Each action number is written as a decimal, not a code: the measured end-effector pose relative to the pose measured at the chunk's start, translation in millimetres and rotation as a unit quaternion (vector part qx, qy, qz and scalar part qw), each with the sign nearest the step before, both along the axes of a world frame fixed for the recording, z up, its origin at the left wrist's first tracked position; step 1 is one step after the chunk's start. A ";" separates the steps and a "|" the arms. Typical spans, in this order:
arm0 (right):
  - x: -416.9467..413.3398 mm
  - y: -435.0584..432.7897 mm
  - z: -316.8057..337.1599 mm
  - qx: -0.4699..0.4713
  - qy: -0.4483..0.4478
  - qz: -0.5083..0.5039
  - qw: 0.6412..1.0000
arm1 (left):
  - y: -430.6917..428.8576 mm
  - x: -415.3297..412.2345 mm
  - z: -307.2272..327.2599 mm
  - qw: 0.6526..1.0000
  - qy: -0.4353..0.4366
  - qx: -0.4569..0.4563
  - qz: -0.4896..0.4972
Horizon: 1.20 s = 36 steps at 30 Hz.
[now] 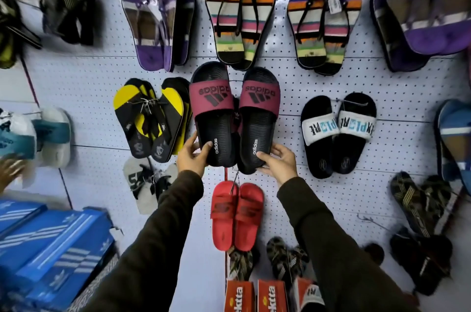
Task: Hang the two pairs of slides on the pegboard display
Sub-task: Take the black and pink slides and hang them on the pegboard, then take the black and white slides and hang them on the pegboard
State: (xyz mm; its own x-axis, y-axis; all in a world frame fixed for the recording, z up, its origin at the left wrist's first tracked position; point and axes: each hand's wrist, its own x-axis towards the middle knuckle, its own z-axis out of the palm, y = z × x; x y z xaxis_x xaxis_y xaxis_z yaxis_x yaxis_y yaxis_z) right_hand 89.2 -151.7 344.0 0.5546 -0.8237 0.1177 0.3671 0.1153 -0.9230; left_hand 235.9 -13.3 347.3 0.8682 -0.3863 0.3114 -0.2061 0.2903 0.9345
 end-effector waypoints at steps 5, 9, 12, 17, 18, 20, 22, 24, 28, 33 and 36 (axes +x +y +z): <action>16.6 -16.8 -2.5 0.024 0.036 -0.002 0.999 | -17.6 20.1 5.5 0.998 0.049 0.032 -0.032; 23.4 -25.3 -28.8 0.023 0.083 -0.022 0.996 | -30.5 27.2 -18.6 0.991 0.088 0.081 -0.057; 26.4 -29.5 -52.0 0.034 0.086 -0.026 0.995 | -36.1 29.1 -41.1 0.988 0.103 0.099 -0.062; 30.1 -33.6 -81.0 0.025 0.083 -0.036 0.996 | -39.6 29.9 -74.3 0.992 0.100 0.076 0.001; 29.3 -32.5 -84.3 0.021 0.083 -0.036 0.996 | -38.6 26.0 -76.0 0.993 0.099 0.066 0.005; 23.6 -27.2 -88.8 0.011 0.087 -0.031 0.996 | -37.5 17.7 -80.4 0.994 0.094 0.054 0.013; 12.7 -20.9 -94.6 0.014 0.091 -0.017 0.996 | -36.3 9.7 -90.8 0.994 0.087 0.055 0.023; -1.4 -14.7 -103.1 0.014 0.105 -0.004 0.994 | -35.1 -1.2 -105.3 0.994 0.086 0.060 0.034; -31.7 -5.8 -132.7 0.021 0.143 0.011 0.989 | -32.9 -39.3 -143.9 0.992 0.100 0.073 0.017; -76.7 -1.5 -184.3 0.058 0.190 -0.003 0.980 | -32.6 -99.5 -200.6 0.983 0.106 0.147 -0.032; -113.7 -2.4 -223.5 0.090 0.223 -0.019 0.970 | -31.2 -135.1 -237.1 0.971 0.091 0.214 -0.055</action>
